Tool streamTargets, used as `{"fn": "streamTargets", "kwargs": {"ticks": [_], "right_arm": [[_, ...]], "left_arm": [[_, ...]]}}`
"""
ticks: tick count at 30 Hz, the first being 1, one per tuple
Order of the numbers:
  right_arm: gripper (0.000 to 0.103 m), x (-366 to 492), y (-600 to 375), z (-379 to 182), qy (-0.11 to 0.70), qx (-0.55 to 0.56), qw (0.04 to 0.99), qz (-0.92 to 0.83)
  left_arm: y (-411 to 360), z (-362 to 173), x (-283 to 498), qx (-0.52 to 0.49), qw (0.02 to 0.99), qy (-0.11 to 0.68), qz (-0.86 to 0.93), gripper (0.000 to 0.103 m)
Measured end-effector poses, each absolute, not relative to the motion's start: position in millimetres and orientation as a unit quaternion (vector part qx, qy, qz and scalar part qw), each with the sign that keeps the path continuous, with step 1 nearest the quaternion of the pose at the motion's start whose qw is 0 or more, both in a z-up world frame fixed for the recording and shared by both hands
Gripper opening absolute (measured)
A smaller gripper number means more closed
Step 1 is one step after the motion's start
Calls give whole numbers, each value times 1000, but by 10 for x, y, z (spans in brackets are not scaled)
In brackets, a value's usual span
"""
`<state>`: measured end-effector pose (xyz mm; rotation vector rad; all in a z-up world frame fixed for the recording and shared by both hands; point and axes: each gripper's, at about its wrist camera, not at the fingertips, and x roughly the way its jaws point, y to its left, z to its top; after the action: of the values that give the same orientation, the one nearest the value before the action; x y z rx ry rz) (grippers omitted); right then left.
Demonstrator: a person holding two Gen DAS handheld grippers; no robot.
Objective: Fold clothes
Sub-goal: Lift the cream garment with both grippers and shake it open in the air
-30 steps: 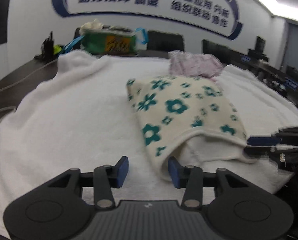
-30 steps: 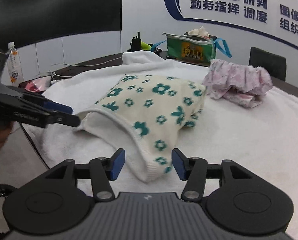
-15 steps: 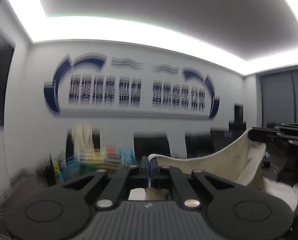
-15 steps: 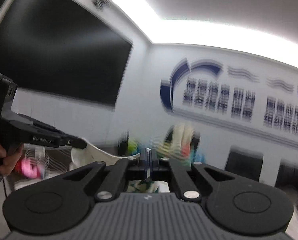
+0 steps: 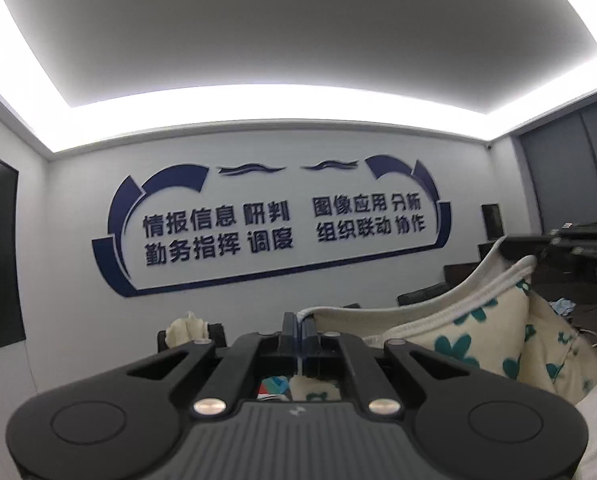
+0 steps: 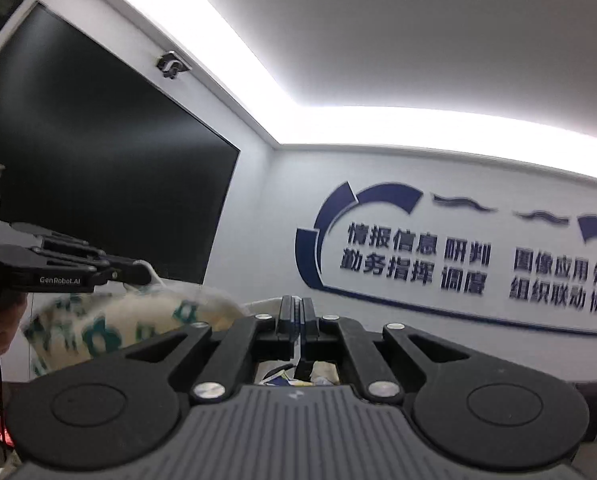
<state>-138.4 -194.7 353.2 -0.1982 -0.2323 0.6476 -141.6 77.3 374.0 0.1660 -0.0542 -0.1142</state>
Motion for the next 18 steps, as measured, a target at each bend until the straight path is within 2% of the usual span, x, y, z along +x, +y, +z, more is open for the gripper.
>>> {"fn": "streamTargets", "kwargs": {"ticks": [14, 18], "right_arm": [[1, -1826, -1829, 3922, -160, -105, 898, 396], [1, -1761, -1938, 4080, -154, -53, 901, 402]], "left_arm": [[1011, 4104, -2326, 83, 986, -140, -17, 0], [816, 4142, -1952, 112, 988, -99, -25, 0]]}}
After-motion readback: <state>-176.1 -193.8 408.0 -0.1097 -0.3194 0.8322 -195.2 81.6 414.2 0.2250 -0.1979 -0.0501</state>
